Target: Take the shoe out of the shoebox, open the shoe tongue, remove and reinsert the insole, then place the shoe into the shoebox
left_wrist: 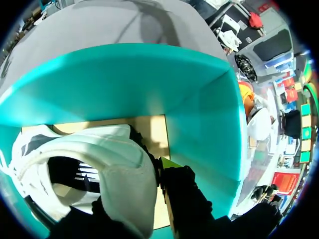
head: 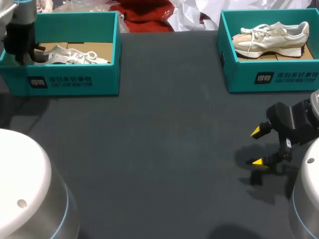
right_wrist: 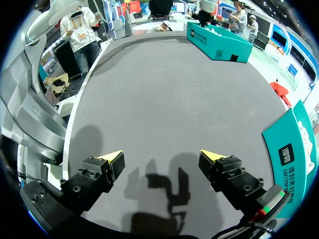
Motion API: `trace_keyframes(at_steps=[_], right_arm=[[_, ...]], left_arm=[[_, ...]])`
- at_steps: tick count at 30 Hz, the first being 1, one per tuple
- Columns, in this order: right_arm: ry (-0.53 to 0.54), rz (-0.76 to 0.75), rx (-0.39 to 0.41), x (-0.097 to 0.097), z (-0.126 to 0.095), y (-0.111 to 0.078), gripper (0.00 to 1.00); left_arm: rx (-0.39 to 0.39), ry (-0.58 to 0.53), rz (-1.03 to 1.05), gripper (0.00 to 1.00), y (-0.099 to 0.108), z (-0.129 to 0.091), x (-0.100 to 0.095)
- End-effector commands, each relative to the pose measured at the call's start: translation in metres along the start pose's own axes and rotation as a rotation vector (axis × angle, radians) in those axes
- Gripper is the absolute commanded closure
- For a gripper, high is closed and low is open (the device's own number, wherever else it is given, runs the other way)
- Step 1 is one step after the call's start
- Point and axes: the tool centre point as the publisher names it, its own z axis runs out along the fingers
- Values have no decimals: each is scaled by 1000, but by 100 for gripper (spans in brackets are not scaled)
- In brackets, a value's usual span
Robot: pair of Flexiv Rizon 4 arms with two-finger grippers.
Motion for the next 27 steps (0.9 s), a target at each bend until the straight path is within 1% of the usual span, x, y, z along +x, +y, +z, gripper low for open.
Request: trace_keyframes(at_steps=[1, 12, 13, 15, 18, 20, 24, 27], right_arm=[[-4, 0, 1, 2, -1, 0, 0], [-4, 0, 1, 2, -1, 0, 0], [-4, 0, 1, 2, -1, 0, 0], [-4, 0, 1, 2, -1, 0, 0], [-4, 0, 1, 2, -1, 0, 0], [-4, 0, 1, 2, -1, 0, 0], [-4, 0, 1, 2, -1, 0, 0], [-4, 0, 1, 2, -1, 0, 0]], left_arm=[[8, -3, 3, 100, 5, 5, 0], [15, -8, 22, 100, 5, 12, -4], [15, -9, 24, 96, 5, 13, -4], [16, -10, 26, 84, 5, 13, -4], [14, -14, 27, 70, 5, 13, -4], [12, -17, 25, 65, 5, 12, -4], [10, -22, 21, 63, 6, 11, -3], [7, -28, 19, 58, 5, 9, -2]])
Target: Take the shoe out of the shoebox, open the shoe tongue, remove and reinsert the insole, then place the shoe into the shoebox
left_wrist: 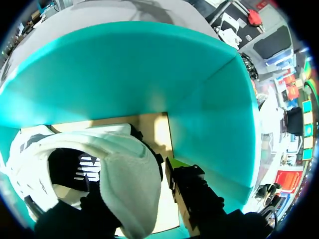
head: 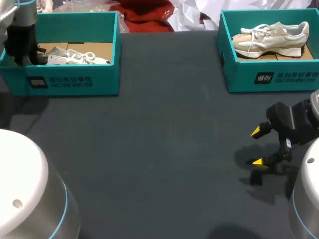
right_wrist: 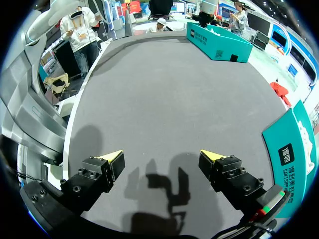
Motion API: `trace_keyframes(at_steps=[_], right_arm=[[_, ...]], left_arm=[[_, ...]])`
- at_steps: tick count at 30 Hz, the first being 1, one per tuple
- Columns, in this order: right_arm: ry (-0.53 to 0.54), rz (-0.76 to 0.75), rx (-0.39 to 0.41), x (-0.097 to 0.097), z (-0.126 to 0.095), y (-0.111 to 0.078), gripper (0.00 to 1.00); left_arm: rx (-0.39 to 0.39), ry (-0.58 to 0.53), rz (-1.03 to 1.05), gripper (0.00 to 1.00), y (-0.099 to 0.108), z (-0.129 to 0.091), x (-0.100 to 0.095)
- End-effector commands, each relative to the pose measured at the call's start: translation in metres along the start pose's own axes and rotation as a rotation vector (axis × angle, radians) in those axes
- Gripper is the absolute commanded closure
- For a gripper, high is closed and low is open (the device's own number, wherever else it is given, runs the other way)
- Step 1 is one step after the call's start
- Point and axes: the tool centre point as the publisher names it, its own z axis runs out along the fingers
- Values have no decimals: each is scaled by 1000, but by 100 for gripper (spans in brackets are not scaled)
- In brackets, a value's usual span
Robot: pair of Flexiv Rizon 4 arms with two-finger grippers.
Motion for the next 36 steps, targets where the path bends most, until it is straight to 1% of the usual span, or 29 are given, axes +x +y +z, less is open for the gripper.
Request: trace_keyframes(at_steps=[1, 3, 9, 10, 14, 15, 17, 19, 20, 25, 33, 36], right_arm=[[-4, 0, 1, 2, -1, 0, 0], [-4, 0, 1, 2, -1, 0, 0], [-4, 0, 1, 2, -1, 0, 0], [-4, 0, 1, 2, -1, 0, 0], [-4, 0, 1, 2, -1, 0, 0], [-4, 0, 1, 2, -1, 0, 0], [-4, 0, 1, 2, -1, 0, 0], [-4, 0, 1, 2, -1, 0, 0], [-4, 0, 1, 2, -1, 0, 0], [-4, 0, 1, 2, -1, 0, 0], [-4, 0, 1, 2, -1, 0, 0], [-4, 0, 1, 2, -1, 0, 0]], left_arm=[[-2, -8, 0, 56, 1, -3, 1], [-9, -15, -1, 53, 1, -6, 1], [-33, -59, 0, 50, -2, -23, 2], [-38, -64, 0, 48, -2, -26, 2], [-57, -70, 3, 26, -3, -34, 0], [-59, -70, 4, 22, -3, -34, -1], [-61, -71, 5, 19, -4, -36, -2], [-66, -76, 6, 9, -4, -40, -3], [-71, -82, 7, 5, -5, -43, -2], [-104, -111, 1, 0, -11, -67, -1], [-139, -143, -11, 0, -22, -106, 2], [-146, -146, -12, 0, -27, -117, 3]])
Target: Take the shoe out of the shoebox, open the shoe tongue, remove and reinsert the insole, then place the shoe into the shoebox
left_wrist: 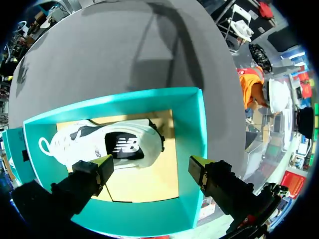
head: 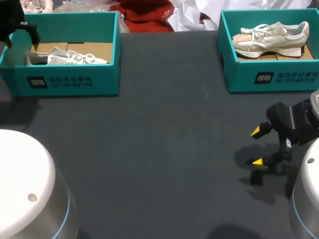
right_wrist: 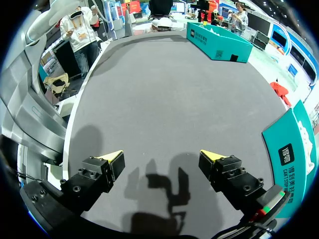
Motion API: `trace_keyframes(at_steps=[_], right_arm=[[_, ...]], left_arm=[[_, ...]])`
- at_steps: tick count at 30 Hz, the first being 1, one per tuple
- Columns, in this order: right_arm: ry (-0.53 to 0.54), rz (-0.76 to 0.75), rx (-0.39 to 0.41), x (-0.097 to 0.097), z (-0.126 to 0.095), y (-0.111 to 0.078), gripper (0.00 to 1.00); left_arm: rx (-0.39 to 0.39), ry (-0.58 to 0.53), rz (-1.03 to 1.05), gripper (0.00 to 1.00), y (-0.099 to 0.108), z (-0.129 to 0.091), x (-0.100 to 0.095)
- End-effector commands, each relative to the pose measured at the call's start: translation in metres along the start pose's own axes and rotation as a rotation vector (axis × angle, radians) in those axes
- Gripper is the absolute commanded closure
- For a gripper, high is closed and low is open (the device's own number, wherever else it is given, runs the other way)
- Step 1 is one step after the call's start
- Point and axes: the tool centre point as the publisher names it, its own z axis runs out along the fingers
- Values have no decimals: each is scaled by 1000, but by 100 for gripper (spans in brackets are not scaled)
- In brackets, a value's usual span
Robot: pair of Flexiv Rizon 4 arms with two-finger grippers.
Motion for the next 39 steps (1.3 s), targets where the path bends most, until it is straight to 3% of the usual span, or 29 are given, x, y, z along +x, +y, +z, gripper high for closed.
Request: trace_keyframes(at_steps=[1, 28, 36, 39], right_arm=[[-4, 0, 1, 2, -1, 0, 0], [-4, 0, 1, 2, -1, 0, 0], [-4, 0, 1, 2, -1, 0, 0], [-26, 91, 33, -15, -21, 1, 0]], left_arm=[[-17, 7, -3, 0, -14, -20, -1], [21, -38, 30, 0, -40, -101, 16], [20, -45, 44, 0, -41, -103, 16], [20, -45, 44, 0, -41, -103, 16]])
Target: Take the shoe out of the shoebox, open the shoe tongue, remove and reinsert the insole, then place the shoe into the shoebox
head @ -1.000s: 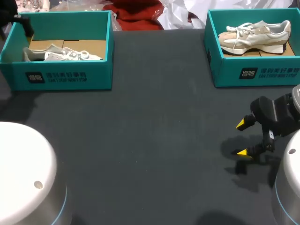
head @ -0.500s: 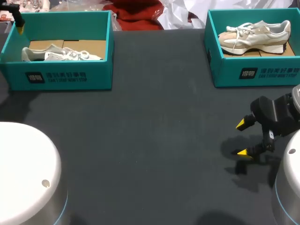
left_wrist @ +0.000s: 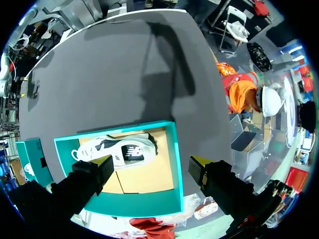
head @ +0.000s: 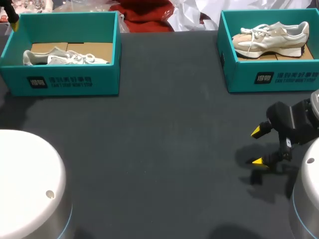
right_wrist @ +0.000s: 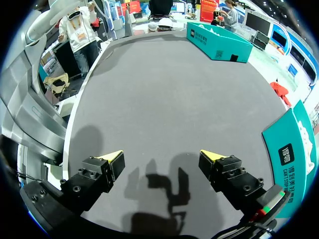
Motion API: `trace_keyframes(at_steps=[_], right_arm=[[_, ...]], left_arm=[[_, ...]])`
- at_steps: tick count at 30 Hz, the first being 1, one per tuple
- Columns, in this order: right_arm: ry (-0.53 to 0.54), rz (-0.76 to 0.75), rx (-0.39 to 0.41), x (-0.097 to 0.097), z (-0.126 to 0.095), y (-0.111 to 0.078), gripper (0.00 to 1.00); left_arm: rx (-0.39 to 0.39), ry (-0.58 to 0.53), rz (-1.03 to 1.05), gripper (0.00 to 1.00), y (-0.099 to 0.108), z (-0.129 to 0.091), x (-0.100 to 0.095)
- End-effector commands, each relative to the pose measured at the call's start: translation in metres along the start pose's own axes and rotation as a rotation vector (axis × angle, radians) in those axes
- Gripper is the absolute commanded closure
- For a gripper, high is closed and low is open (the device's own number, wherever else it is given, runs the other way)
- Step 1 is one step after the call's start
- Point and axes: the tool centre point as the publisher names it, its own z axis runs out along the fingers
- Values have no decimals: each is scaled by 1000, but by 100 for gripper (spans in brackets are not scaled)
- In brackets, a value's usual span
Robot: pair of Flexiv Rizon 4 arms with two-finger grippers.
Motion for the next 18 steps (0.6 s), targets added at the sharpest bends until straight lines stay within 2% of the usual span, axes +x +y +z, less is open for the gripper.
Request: trace_keyframes(at_steps=[1, 4, 10, 12, 13, 18], right_arm=[[-41, 84, 40, -18, -26, 4, 0], [-77, 149, 100, -40, -49, 12, 0], [-131, 215, 139, -77, -86, 29, 0], [-153, 241, 183, -88, -96, 34, 0], [-164, 260, 238, -90, -98, 36, 0], [-164, 260, 238, -90, -98, 36, 0]], left_arm=[[0, 1, 2, 0, 0, 0, 1], [0, 1, 2, 0, 0, 0, 1], [0, 1, 2, 0, 0, 0, 1], [0, 1, 2, 0, 0, 0, 1], [0, 1, 2, 0, 0, 0, 1], [0, 1, 2, 0, 0, 0, 1]])
